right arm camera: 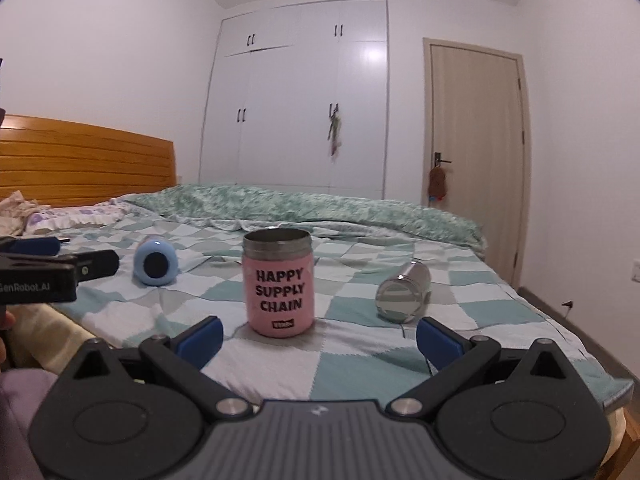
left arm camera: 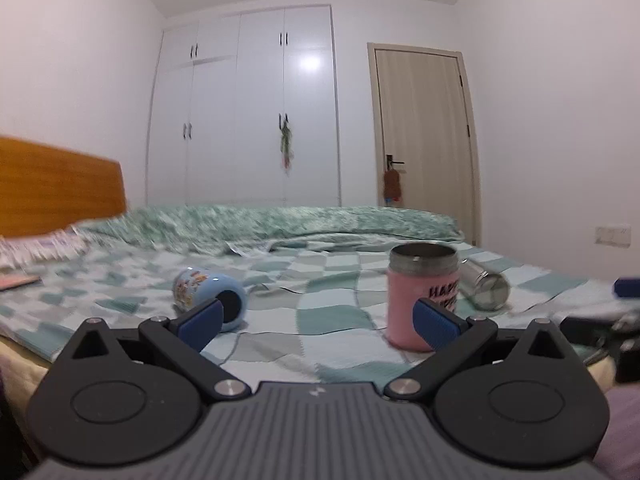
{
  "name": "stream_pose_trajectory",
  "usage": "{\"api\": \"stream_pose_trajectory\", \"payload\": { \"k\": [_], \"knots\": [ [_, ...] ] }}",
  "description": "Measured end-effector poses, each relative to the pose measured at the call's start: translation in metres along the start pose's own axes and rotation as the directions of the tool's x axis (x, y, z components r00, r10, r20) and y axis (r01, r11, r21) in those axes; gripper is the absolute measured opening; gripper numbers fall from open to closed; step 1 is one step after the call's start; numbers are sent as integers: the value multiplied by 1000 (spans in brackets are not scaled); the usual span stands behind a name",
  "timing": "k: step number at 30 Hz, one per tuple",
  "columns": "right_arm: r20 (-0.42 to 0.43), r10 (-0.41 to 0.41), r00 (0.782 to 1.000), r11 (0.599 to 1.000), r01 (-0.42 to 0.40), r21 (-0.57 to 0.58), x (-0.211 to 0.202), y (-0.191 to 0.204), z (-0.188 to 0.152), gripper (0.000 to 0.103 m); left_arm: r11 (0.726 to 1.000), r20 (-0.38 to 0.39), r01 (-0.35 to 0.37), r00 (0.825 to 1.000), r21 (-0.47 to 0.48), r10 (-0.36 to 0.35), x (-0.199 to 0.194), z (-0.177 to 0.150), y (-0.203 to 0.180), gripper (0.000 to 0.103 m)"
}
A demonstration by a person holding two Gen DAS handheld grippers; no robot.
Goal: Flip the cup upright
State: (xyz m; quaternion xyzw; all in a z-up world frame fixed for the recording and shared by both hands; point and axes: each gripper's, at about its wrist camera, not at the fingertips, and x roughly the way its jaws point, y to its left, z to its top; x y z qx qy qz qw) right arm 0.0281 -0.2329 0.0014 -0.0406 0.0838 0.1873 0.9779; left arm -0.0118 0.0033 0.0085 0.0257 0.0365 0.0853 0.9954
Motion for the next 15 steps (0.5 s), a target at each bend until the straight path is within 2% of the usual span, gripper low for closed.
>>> {"api": "stream_pose_trajectory", "payload": {
  "k": [15],
  "knots": [
    [41, -39, 998, 998, 38, 42, -1, -8, -6, 103, 1000, 3, -8, 1000, 9, 8, 2, -8, -1, 103]
  ]
}}
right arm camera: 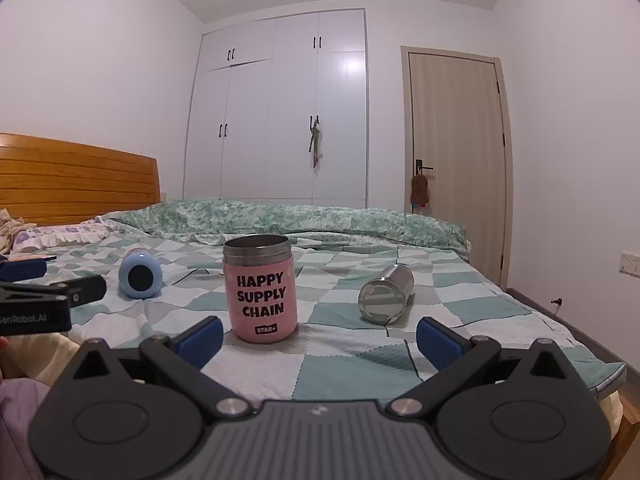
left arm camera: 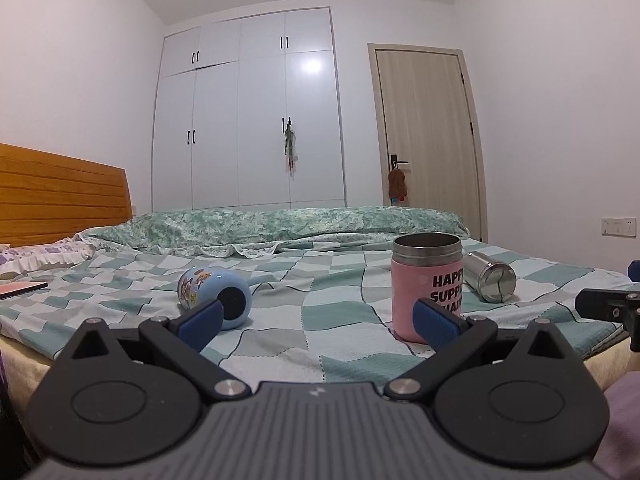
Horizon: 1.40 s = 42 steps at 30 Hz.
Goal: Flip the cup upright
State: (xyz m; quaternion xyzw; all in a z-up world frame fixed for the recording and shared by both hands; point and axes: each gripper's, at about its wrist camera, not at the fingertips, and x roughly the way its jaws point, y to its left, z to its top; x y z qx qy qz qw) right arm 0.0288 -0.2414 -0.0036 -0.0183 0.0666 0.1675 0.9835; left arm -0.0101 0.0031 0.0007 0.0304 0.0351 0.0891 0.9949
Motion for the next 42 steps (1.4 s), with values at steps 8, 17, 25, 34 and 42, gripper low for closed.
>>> {"api": "stream_pose_trajectory", "payload": {
  "k": [8, 17, 25, 34, 42],
  "knots": [
    [11, -3, 1000, 1000, 3, -4, -2, 0, -1, 103, 1000, 2, 3, 1000, 3, -3, 0, -1, 0, 103],
    [13, -3, 1000, 1000, 3, -6, -3, 1, -1, 103, 1000, 3, 3, 1000, 2, -3, -1, -1, 1, 103],
    [17, -5, 1000, 1000, 5, -7, -4, 1, -1, 103, 1000, 5, 5, 1000, 4, -5, -2, -1, 2, 103],
    [18, -6, 1000, 1000, 6, -8, -4, 0, -1, 103, 1000, 6, 5, 1000, 5, -5, -2, -1, 2, 103],
    [19, -6, 1000, 1000, 6, -9, -5, 0, -1, 103, 1000, 7, 6, 1000, 5, -6, -2, -1, 2, 103]
  ]
}}
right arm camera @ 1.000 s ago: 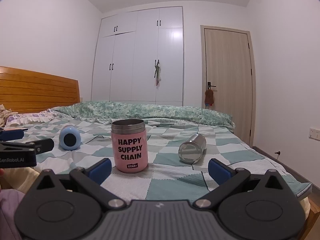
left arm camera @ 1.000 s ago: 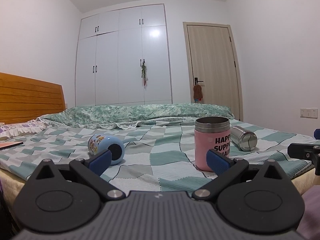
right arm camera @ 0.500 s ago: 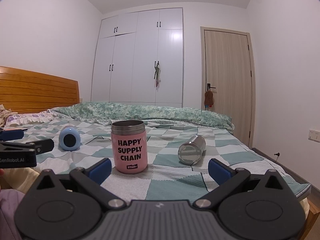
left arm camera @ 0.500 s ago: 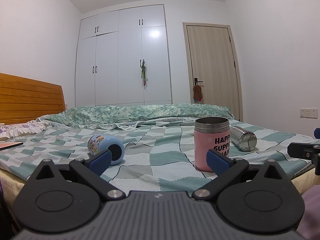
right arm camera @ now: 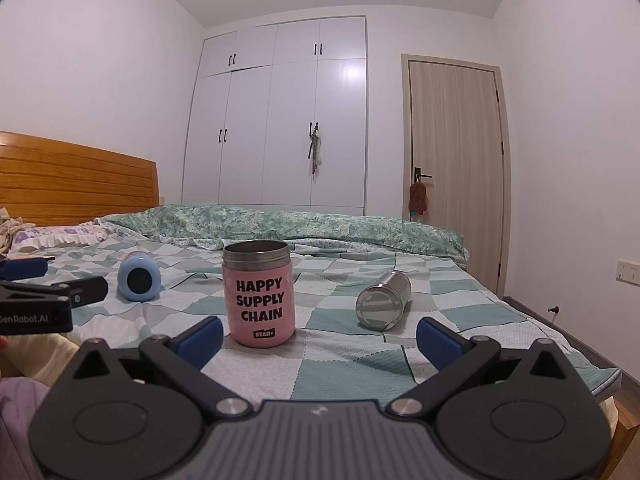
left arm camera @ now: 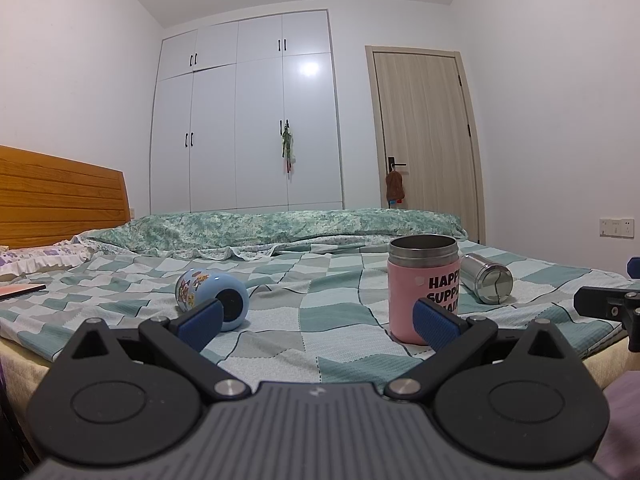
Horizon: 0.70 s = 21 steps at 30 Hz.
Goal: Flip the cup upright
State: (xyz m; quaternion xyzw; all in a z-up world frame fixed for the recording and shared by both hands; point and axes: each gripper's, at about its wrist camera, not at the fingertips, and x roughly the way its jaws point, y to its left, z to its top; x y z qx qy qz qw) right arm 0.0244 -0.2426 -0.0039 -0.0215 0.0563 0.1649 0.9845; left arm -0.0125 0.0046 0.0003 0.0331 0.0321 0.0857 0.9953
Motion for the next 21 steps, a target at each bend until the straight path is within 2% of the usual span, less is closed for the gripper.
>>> {"api": "stream_pose_trajectory", "payload": {
  "k": [21],
  "knots": [
    [1, 0, 1000, 1000, 0, -3, 0, -1, 1, 103, 999, 12, 24, 1000, -21, -24, -2, 1, 2, 103]
  ]
}}
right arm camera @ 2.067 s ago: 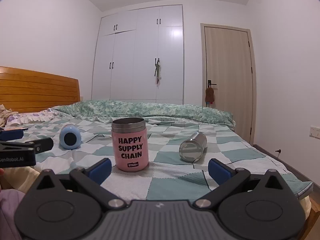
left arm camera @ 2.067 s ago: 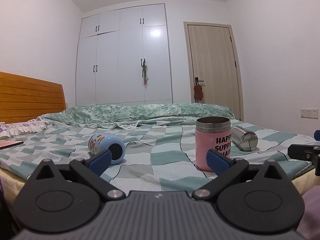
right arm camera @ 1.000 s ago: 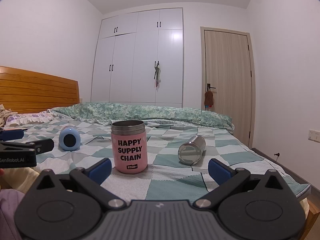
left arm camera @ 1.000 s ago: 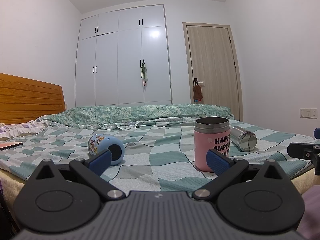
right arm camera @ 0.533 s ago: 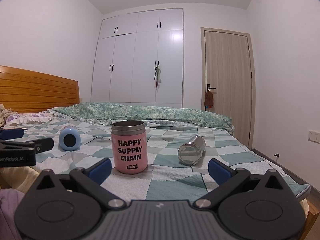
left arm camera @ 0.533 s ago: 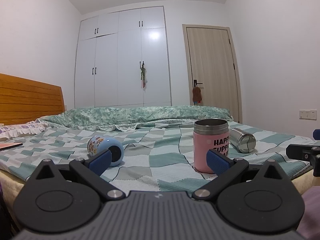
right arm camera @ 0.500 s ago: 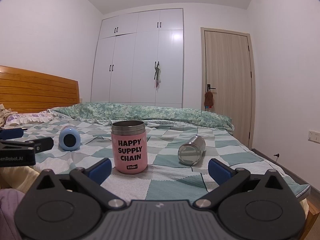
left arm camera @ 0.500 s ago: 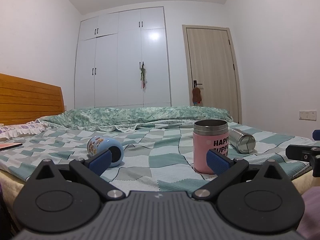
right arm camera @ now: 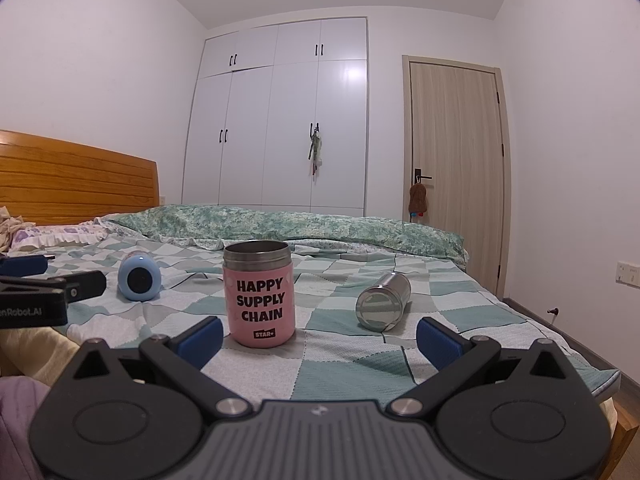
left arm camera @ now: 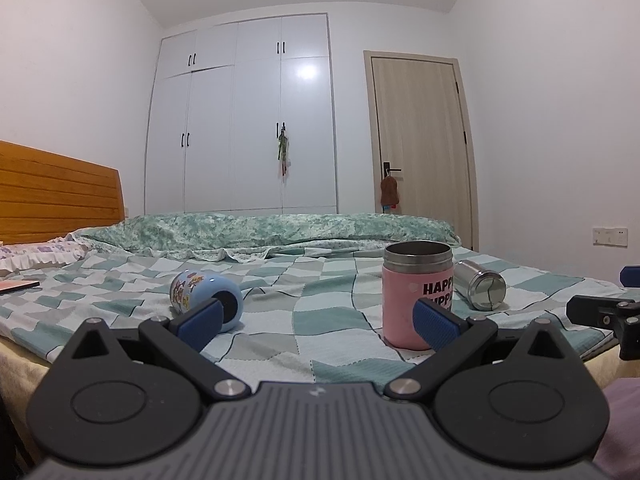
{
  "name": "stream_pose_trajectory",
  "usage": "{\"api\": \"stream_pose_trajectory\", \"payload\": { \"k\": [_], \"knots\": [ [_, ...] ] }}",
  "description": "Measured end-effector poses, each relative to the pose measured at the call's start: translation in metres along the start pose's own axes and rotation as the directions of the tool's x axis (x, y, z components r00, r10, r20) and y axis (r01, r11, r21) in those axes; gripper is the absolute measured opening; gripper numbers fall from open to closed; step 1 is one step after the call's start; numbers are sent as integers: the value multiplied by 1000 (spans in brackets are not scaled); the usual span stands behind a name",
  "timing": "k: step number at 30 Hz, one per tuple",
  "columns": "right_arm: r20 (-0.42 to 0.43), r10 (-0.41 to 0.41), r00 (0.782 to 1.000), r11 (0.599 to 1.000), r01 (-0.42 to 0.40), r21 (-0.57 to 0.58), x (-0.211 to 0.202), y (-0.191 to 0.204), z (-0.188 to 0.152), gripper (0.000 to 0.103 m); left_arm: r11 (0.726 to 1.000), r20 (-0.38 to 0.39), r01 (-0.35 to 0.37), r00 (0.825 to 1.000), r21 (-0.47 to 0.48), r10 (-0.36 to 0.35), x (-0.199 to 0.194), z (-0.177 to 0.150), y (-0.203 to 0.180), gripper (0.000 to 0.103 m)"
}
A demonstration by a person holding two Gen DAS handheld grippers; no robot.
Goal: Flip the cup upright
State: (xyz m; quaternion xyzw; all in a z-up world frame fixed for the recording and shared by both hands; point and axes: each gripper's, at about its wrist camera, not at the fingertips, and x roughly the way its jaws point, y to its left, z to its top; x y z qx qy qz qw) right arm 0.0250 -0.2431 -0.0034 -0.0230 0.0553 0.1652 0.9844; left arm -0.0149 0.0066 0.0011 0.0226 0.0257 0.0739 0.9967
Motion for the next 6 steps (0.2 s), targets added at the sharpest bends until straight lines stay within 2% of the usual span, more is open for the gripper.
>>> {"api": "stream_pose_trajectory", "payload": {
  "k": [6],
  "knots": [
    [0, 0, 1000, 1000, 0, 0, 0, 0, 0, 103, 1000, -2, 3, 1000, -8, -3, 1, 0, 1, 103]
  ]
}}
